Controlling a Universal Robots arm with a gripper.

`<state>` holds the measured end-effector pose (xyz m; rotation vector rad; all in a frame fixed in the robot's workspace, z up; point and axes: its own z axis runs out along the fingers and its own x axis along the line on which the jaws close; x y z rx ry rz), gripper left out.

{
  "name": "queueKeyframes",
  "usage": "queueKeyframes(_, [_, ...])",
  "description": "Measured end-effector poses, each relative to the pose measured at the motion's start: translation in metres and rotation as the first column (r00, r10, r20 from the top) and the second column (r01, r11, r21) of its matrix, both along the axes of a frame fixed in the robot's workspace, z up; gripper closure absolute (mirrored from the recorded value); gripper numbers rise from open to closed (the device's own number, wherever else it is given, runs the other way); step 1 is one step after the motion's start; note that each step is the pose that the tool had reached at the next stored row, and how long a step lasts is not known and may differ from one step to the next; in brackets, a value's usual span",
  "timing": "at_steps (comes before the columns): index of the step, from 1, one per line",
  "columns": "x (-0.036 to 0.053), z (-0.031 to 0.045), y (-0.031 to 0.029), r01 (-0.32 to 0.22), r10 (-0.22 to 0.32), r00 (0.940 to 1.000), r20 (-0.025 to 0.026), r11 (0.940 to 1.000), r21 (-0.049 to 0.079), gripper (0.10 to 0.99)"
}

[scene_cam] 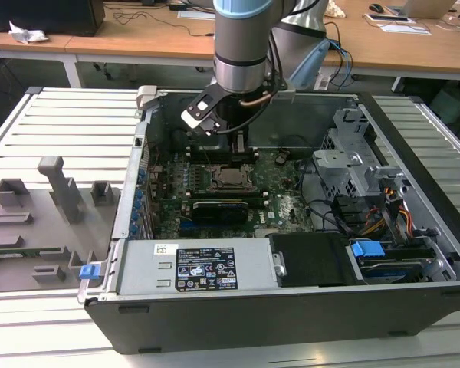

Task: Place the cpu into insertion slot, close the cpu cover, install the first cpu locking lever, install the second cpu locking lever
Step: 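Close the cpu cover, then install the first cpu locking lever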

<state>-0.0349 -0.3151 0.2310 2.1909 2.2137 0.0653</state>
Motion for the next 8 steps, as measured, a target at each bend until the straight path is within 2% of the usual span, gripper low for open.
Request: queueKeyframes(8, [-0.0034, -0.0011, 0.0, 0.0, 0.0, 1.0, 0.0, 1.0, 0.0, 0.98])
